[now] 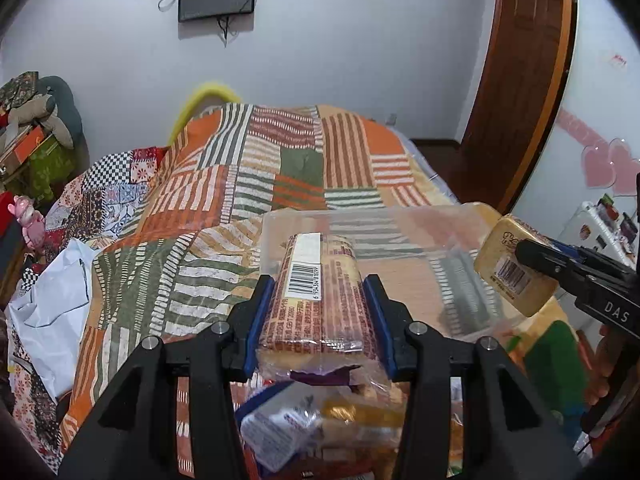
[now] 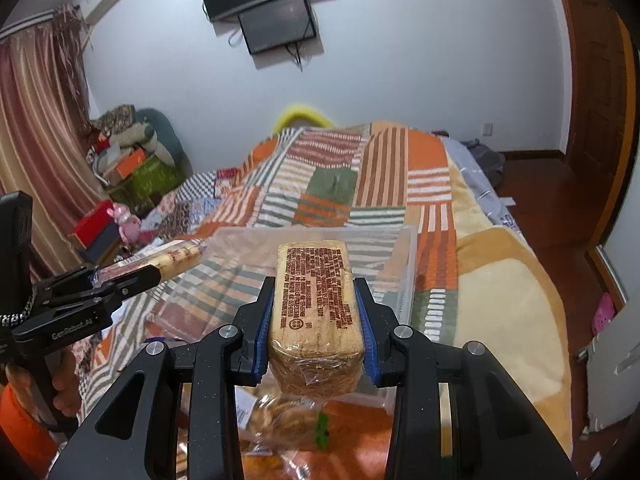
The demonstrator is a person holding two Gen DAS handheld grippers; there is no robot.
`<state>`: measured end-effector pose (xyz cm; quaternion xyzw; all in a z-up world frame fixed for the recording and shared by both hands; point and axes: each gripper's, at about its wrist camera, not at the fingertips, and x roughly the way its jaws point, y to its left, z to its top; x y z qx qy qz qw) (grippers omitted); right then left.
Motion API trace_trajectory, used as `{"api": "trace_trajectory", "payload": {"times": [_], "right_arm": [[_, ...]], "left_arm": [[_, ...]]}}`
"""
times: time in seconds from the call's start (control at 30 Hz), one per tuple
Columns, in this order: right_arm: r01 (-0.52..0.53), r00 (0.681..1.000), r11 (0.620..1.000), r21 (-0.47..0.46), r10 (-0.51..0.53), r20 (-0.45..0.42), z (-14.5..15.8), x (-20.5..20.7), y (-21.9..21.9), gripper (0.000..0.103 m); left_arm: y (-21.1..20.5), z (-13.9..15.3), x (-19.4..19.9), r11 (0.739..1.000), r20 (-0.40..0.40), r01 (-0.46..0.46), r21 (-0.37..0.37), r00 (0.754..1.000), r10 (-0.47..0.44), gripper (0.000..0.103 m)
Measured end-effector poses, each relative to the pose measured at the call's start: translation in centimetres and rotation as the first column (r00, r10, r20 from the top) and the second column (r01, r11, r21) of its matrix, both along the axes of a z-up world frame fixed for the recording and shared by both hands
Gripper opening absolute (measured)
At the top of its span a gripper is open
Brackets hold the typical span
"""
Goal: Organize snacks
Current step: 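Carry the wafer bar and biscuit pack into the clear box and release both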
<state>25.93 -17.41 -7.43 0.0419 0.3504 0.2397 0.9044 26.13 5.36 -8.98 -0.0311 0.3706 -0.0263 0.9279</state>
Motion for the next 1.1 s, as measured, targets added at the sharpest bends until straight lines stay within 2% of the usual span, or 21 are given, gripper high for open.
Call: {"api": "trace_trajectory", "payload": {"times": [0.17,0.37,0.5,0.67,0.8,0.9,1.1], "right_arm": [[-0.013,0.998,0.999,-0.035,0.011,-0.058,-1.2,1.8,0.7,0.033],[-0.032,0.992,0.996,-0.082,0.022,-0.124,-3.0,3.2,1.7,0.033],[-0.054,0.99,0.991,-0.119,0.038,-0.132,-3.5,3.2,2.4,0.033],[-0.086,0.984,0.986,-0.145,0.061,-0.167,-4.3,3.3,2.8,0.034],[-0.079,0.988,0.985,-0.151,0.057,-0.145,-3.8,2.8,2.6,0.036],[-0.075,0.99,0.988,-0.135,0.058,-0.129,-3.0,2.4,2.2,0.037],[-0.061,0.996,0.99,-0.126,0.052,-0.074,-1.1,0.3,0.7,0.042]], "left_arm": [[0.3,-2.0,2.5,1.0,-0.063,-0.014,0.007,0.998,0.015,0.045],[0.7,-4.0,4.7,0.999,-0.139,-0.029,-0.02,0.99,0.026,0.045],[0.2,-5.0,5.4,0.999,-0.171,-0.033,0.015,0.985,0.036,0.045],[-0.1,-5.4,5.3,1.0,-0.192,-0.013,0.014,0.981,0.015,0.048],[-0.2,-5.0,4.8,1.0,-0.186,0.0,0.019,0.983,0.004,0.053],[-0.4,-3.8,3.5,1.0,-0.152,0.004,0.028,0.988,0.0,0.057],[-0.9,-0.6,-0.3,0.999,-0.063,0.013,0.047,0.998,-0.01,0.072]]}}
